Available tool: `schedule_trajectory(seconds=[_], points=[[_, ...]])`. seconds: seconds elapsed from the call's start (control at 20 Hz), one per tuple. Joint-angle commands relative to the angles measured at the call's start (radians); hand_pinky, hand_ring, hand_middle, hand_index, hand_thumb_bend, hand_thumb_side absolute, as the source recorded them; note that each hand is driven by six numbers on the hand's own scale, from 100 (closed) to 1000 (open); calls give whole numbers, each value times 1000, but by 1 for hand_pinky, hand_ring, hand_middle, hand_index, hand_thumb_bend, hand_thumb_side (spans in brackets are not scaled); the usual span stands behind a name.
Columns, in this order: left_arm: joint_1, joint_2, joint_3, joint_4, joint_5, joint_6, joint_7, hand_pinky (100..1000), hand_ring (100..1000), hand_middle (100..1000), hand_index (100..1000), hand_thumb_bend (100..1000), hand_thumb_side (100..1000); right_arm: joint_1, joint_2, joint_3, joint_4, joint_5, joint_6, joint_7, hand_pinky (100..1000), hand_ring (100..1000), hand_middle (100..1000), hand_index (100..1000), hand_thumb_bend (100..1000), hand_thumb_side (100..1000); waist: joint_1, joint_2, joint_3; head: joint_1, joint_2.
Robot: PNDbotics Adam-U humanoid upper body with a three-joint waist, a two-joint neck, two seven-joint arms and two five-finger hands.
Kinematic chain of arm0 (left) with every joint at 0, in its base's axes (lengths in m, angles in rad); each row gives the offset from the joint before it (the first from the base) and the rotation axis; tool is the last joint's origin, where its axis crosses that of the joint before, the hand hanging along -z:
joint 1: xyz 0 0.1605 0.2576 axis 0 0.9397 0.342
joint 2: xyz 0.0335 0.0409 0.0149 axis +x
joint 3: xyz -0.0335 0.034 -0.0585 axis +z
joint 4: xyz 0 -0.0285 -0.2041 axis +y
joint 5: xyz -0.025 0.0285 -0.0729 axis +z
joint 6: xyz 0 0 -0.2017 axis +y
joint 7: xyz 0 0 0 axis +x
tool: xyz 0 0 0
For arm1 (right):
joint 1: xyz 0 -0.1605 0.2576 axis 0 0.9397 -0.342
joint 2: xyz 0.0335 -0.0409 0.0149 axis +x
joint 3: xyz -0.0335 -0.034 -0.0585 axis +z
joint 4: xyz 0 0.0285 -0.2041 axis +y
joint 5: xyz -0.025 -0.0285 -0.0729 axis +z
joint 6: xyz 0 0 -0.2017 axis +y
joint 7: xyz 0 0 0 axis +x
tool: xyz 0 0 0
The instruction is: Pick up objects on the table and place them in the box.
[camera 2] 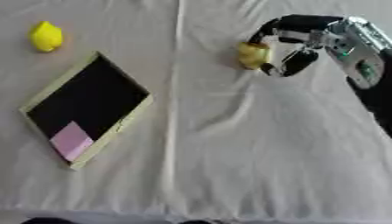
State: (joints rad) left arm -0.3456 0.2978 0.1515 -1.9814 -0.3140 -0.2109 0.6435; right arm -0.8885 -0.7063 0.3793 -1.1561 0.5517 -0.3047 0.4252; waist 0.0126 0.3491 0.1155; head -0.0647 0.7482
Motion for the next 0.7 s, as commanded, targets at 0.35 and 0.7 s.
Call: schedule_trajectory(seconds=[0.35,0.7], points=[[-17,9,0,-19,1,-1,-4,785,744,694,873,209,418,-24,-12,-35,-30,-136,155,-222,837,724,387,482,100,100,-1,-24,-1,0,5],[-16,15,3,-19,-3,-1,0,785,745,694,873,212,413,-60,-30,-49,-184,-188,168,-242,839,700,387,483,100,100,-2,-30,-6,-4,7]])
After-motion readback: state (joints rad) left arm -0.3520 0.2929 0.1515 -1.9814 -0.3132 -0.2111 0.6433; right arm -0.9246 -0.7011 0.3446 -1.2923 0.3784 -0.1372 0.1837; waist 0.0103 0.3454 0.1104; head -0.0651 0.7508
